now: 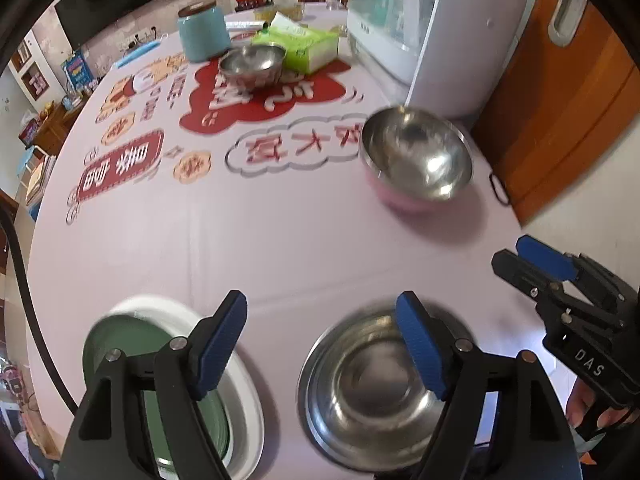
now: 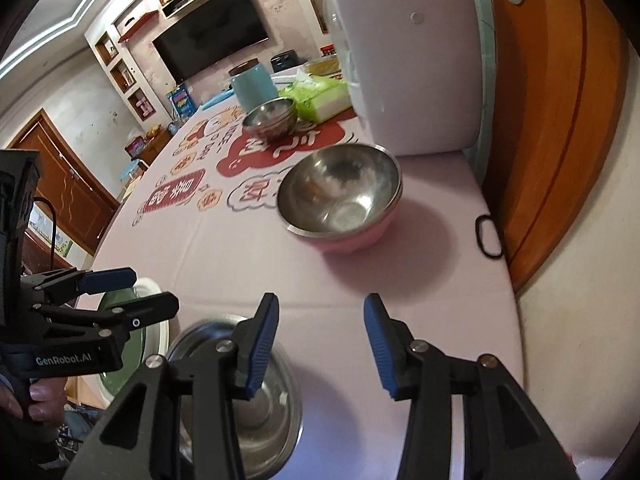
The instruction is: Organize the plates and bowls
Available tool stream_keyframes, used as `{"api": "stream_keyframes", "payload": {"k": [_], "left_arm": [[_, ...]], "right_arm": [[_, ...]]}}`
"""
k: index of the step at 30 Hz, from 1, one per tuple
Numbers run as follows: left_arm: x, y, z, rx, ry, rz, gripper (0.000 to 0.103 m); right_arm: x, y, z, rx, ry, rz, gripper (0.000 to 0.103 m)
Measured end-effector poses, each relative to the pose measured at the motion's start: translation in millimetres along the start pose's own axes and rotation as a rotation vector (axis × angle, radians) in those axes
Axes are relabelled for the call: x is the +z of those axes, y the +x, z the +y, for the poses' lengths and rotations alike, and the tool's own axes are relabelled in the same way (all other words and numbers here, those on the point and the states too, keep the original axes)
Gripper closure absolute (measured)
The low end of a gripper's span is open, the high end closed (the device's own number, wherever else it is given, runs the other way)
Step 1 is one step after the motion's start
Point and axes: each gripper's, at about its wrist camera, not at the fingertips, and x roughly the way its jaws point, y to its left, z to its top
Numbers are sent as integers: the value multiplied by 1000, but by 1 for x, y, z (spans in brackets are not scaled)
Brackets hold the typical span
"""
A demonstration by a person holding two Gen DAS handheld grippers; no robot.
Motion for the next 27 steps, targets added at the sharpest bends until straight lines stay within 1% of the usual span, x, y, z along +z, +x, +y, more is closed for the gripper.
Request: {"api": "stream_keyframes", "payload": {"k": [5,10,20,27], "left_arm": [[26,0,-8,-1,14,-42,27],[44,8,-14,-15,23,-58,27],[66,35,-22,-69,-25,-79,27],[76,68,-25,-135,-76,-73,27]], "right_arm": [[23,7,-14,-5,5,-16,58],[38,14,-25,-13,41,-42,58],[42,40,-34,0,56,-20,58],[42,63,-39,-1,50,8,58]]}}
